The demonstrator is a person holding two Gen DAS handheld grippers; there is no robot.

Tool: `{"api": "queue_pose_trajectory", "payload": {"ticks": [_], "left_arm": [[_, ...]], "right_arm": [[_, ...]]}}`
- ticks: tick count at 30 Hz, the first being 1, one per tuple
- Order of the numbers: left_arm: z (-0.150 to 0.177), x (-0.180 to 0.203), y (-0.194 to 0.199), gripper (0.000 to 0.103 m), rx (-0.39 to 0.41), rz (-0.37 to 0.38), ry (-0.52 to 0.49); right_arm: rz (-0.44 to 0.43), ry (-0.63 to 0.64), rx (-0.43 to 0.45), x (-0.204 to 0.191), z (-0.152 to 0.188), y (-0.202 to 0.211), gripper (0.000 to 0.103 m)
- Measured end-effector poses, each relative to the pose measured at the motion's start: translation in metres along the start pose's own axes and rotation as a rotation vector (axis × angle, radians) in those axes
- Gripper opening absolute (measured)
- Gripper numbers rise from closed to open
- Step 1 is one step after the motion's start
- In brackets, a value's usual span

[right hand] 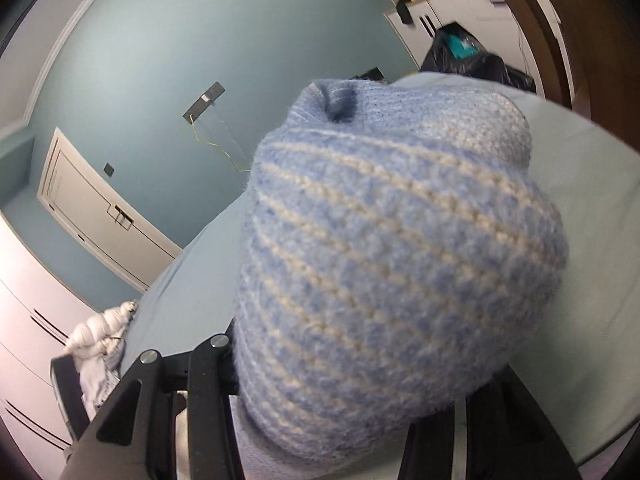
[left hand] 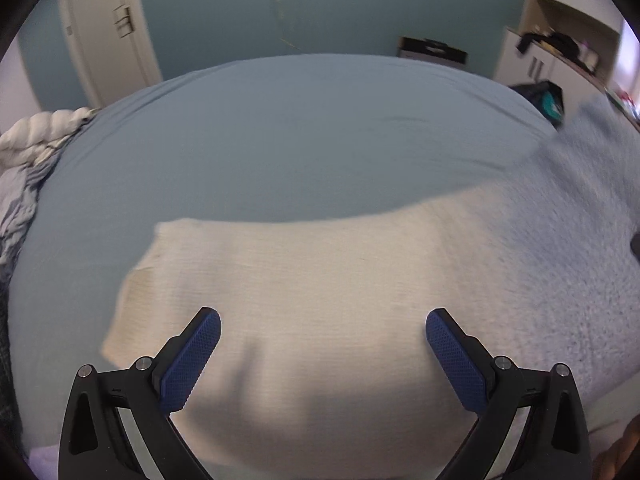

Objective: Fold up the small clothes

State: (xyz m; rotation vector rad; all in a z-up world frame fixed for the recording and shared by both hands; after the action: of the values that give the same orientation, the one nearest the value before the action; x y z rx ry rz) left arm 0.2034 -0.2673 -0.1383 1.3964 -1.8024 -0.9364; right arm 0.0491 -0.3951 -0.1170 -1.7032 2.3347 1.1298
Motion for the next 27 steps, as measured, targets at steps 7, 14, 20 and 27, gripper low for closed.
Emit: {"api": "queue_pose_trajectory", "payload": {"ticks": [7,14,20,27], "left_arm": [[0.029,0.017,-0.046,0.103,-0.094,-0.016,-0.053],[-0.01,0.012,-0.022,0.103,0.03,-0.109,-0.139],[-0.046,0.022,-0.049,0.103,0.027,-0.129,-0.142],[-0.019,0.017,-0.084,0.102,-0.133,-0.014,-0.104]], "right_arm": [[0.033,0.169,0.014,-0.037,0.014,-0.03,0.042],[0.062,0.246,0.072,-0.026,-0.002,-0.032,0.041],[0.059,0.269,0.096,-0.034,0.0,-0.031,0.041],[0.109,0.346,0.093,-0.035,0.004,-0.045,0.041]]}}
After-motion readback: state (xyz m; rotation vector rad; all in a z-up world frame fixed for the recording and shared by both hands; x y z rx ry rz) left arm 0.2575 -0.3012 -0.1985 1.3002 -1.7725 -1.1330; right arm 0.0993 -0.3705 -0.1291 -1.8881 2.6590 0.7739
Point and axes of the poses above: each gripper's, at about its wrist camera, not at the fingertips, and y roughly against the way its jaws point, x to its right, z to its underside, the point moved 5 cm from there along -y, roughly the way its jaws point, and after that the axes turned 7 degrees about y, right-handed, at the moved point
